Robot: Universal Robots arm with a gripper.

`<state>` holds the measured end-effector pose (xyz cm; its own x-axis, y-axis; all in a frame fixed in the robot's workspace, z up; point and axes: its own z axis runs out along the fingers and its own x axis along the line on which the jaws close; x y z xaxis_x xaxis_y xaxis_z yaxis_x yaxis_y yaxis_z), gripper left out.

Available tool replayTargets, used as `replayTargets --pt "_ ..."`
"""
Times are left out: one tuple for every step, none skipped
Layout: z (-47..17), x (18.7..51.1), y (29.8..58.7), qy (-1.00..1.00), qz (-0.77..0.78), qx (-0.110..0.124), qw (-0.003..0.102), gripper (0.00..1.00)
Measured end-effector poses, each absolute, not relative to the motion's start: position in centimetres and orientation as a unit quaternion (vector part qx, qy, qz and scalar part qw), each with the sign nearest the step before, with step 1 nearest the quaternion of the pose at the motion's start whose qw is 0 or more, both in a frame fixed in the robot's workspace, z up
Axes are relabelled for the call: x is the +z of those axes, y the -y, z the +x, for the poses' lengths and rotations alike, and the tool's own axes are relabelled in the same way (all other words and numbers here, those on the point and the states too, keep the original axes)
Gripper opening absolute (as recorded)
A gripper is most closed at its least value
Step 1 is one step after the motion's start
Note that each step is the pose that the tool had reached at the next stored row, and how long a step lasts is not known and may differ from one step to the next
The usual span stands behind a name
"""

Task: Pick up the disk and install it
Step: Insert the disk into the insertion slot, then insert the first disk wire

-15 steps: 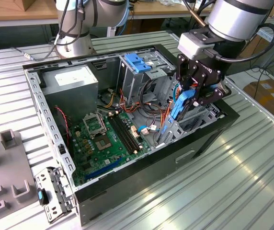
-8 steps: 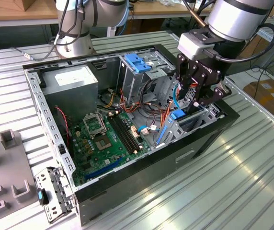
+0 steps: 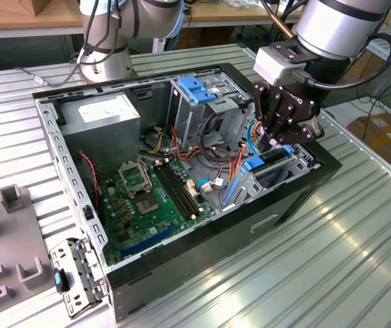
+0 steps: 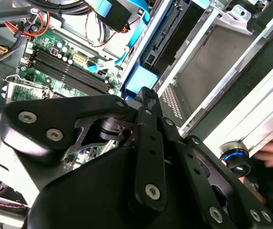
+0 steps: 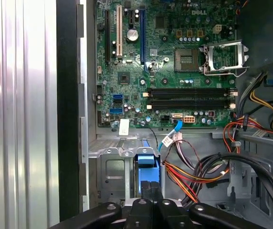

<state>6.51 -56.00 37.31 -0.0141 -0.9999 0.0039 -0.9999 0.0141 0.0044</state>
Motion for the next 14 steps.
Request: replayTargets --pt "6.51 37.31 56.01 0.712 0.702 0.0 0.003 0.11" --pt "6.51 37.31 56.0 0.712 0.702 0.0 0.003 0.11" --pt "6.51 37.3 56.0 0.712 0.702 0.0 0.003 0.11" --pt "6.51 37.3 56.0 0.712 0.702 0.0 0.003 0.11" --pt "6.51 37.3 56.0 0.712 0.702 0.0 0.003 0.11" --pt "6.51 37.3 56.0 0.712 0.702 0.0 0.003 0.11" --pt "6.6 37.29 56.0 0.712 0.702 0.0 0.003 0.11" --pt "6.66 37.29 56.0 0.712 0.702 0.0 0.003 0.11" --pt "6.72 37.29 56.0 0.712 0.702 0.0 0.003 0.11" --pt "6.82 37.29 56.0 0.712 0.702 0.0 0.003 0.11" --pt "6.9 37.29 56.0 0.712 0.702 0.0 0.003 0.11" --pt "6.99 37.29 56.0 0.712 0.702 0.0 0.003 0.11" --pt "7.08 37.3 56.0 0.712 0.702 0.0 0.003 0.11" --pt "7.17 37.3 56.0 0.712 0.702 0.0 0.003 0.11"
